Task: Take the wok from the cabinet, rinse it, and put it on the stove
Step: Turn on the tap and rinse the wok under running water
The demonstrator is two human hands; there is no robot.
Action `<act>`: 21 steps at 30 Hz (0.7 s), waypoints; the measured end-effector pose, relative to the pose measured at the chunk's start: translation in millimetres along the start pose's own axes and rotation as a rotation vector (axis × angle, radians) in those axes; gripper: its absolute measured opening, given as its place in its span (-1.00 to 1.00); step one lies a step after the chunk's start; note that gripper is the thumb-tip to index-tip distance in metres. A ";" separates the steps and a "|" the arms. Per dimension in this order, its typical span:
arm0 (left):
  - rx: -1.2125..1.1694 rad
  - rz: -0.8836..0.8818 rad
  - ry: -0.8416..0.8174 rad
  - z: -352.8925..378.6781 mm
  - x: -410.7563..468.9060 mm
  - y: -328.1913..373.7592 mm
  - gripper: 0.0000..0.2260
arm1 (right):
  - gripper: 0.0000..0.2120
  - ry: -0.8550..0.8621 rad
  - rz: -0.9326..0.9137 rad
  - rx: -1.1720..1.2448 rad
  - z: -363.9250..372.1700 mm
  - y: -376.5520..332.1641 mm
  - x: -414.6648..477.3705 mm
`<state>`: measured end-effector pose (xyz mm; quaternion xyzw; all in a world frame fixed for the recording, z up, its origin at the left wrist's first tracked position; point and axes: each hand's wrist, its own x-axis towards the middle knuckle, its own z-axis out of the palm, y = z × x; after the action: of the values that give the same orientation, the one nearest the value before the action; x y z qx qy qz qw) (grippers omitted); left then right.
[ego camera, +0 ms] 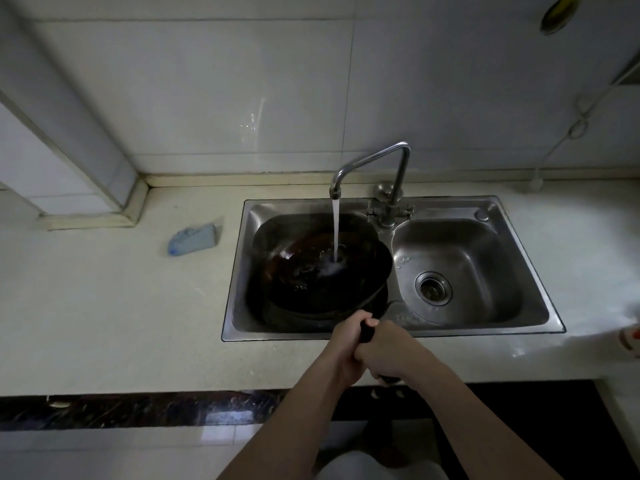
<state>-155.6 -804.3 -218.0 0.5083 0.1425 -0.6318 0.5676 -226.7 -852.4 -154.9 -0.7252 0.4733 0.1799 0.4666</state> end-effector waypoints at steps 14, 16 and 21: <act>-0.062 0.062 -0.120 17.8 4.1 -18.2 -0.66 | -0.53 0.271 -0.158 -0.291 10.3 35.0 -6.2; -0.153 0.028 -0.188 17.7 5.9 -19.0 -0.65 | -0.64 0.311 -0.171 -0.305 15.1 41.2 -6.5; -0.154 0.105 -0.155 12.7 10.5 -22.5 -0.68 | -0.74 0.367 -0.223 -0.279 28.9 54.0 0.2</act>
<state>-179.4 -812.8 -229.7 0.4197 0.1195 -0.6256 0.6466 -267.6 -834.3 -196.8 -0.8508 0.4376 0.0561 0.2854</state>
